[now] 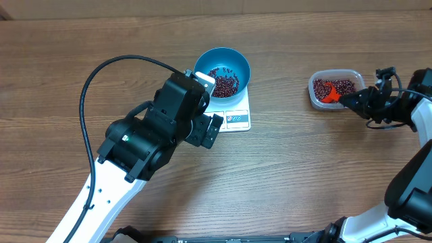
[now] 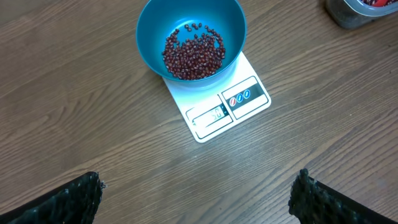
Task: Scoop item into bowl and weigh 150g on scale
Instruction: 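Lower the red scoop into the beans and drag it through them, then lift the filled scoop out of the tub with the right gripper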
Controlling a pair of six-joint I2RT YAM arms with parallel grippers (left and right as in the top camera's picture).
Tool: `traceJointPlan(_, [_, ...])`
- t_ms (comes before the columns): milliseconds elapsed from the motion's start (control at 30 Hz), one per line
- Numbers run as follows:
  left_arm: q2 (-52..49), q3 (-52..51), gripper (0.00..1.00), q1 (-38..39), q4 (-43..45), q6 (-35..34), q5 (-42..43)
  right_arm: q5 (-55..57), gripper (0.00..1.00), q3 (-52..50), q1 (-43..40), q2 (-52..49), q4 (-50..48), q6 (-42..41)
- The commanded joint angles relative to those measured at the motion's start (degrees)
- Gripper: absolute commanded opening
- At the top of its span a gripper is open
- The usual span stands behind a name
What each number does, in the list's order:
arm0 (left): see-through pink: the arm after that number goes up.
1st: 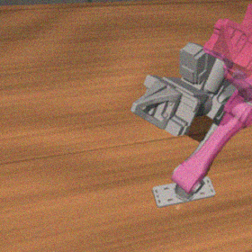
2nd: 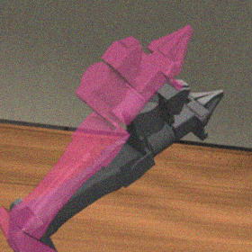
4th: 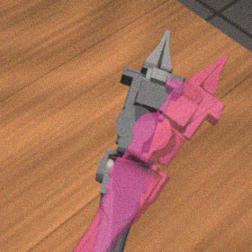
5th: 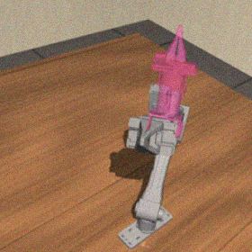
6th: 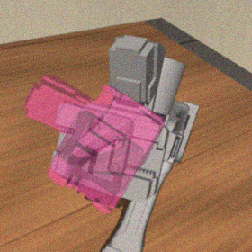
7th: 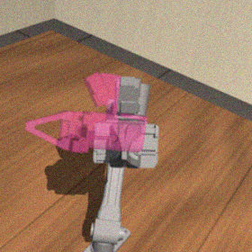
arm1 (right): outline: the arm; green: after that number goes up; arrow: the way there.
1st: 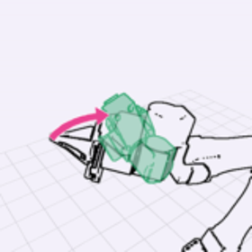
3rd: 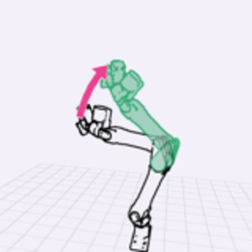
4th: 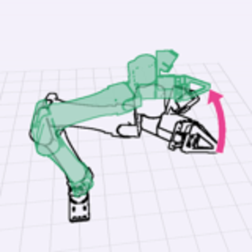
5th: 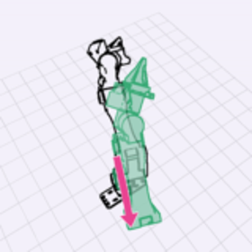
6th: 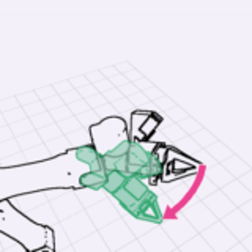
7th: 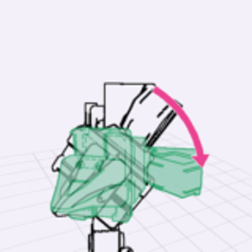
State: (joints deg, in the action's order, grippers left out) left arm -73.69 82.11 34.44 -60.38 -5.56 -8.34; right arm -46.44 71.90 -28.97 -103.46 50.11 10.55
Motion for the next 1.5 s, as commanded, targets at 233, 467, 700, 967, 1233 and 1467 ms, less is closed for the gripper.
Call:
traceJointPlan(233, [-0.24,0.24,1.00,-0.39,0.17,0.87,0.48,-6.29,0.04,-0.26,-2.89,-0.17,1.70,3.10])
traceJointPlan(467, [-0.24,0.24,1.00,-0.39,0.17,0.87,0.48,-7.65,0.04,-0.26,-4.87,-0.17,3.02,4.87])
traceJointPlan(700, [-0.24,0.24,1.00,-0.39,0.17,0.87,0.48,-11.78,0.04,-0.26,-6.75,-0.17,3.45,5.01])
traceJointPlan(967, [-0.24,0.24,1.00,-0.39,0.17,0.87,0.48,-16.39,0.04,-0.26,-7.13,-0.17,3.39,5.01])
traceJointPlan(1233, [-0.26,0.24,1.00,-0.39,0.17,0.87,0.48,-18.36,0.04,-0.26,-7.13,-0.17,3.43,4.98])
traceJointPlan(1467, [-0.24,0.24,1.00,-0.39,0.17,0.87,0.48,-18.36,0.04,-0.26,-7.13,-0.17,3.58,4.98])
